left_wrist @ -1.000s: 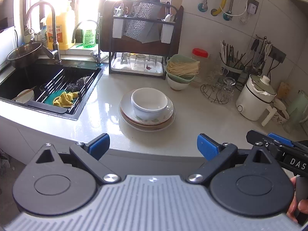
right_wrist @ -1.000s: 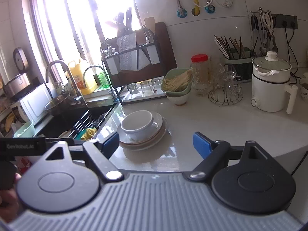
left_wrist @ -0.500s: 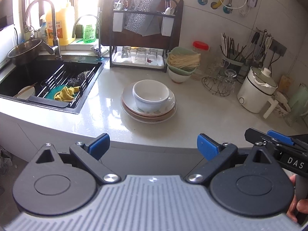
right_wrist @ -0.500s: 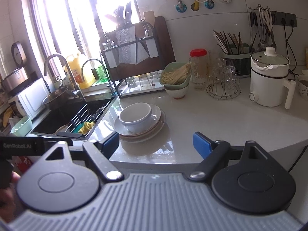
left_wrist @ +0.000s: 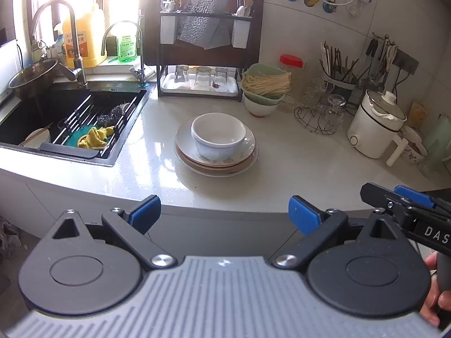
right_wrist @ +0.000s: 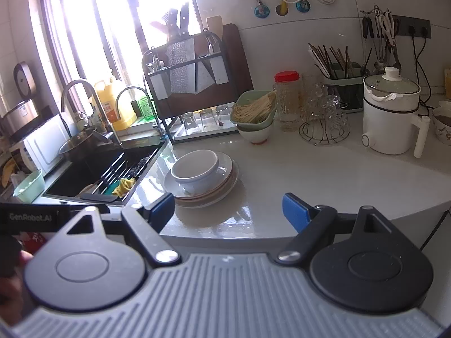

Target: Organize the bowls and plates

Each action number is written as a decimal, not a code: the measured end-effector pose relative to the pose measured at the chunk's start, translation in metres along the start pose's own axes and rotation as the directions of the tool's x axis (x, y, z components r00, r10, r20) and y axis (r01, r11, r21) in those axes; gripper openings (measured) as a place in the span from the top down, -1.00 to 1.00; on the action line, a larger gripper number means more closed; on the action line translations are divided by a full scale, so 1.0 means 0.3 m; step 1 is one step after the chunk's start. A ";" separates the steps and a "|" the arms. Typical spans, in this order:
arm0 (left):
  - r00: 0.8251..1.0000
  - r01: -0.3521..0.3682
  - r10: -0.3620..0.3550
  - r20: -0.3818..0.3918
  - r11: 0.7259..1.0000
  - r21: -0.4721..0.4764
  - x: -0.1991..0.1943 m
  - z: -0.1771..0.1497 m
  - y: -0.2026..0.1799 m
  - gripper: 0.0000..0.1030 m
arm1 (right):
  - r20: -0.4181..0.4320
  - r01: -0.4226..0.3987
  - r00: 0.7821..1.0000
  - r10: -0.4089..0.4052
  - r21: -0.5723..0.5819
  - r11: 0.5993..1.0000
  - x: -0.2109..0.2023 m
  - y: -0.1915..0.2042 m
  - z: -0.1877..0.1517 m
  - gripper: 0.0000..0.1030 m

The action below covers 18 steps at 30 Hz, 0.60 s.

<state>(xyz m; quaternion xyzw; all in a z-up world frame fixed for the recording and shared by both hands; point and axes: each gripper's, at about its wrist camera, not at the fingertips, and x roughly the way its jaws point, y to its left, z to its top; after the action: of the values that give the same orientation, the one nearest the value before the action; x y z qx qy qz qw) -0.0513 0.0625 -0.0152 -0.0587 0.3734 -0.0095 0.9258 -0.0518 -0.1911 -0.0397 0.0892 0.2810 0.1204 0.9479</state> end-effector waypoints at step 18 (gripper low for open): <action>1.000 -0.001 0.001 0.018 1.000 0.009 -0.042 -0.029 -0.027 -0.92 | 0.006 0.006 1.000 -0.006 0.002 1.000 -0.037 -0.009 -0.029 -0.65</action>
<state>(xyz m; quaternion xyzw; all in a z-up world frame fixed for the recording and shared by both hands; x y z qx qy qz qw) -0.0660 0.0543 -0.0117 -0.0545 0.3651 -0.0099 0.9293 -0.0653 -0.1959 -0.0418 0.0898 0.2786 0.1169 0.9490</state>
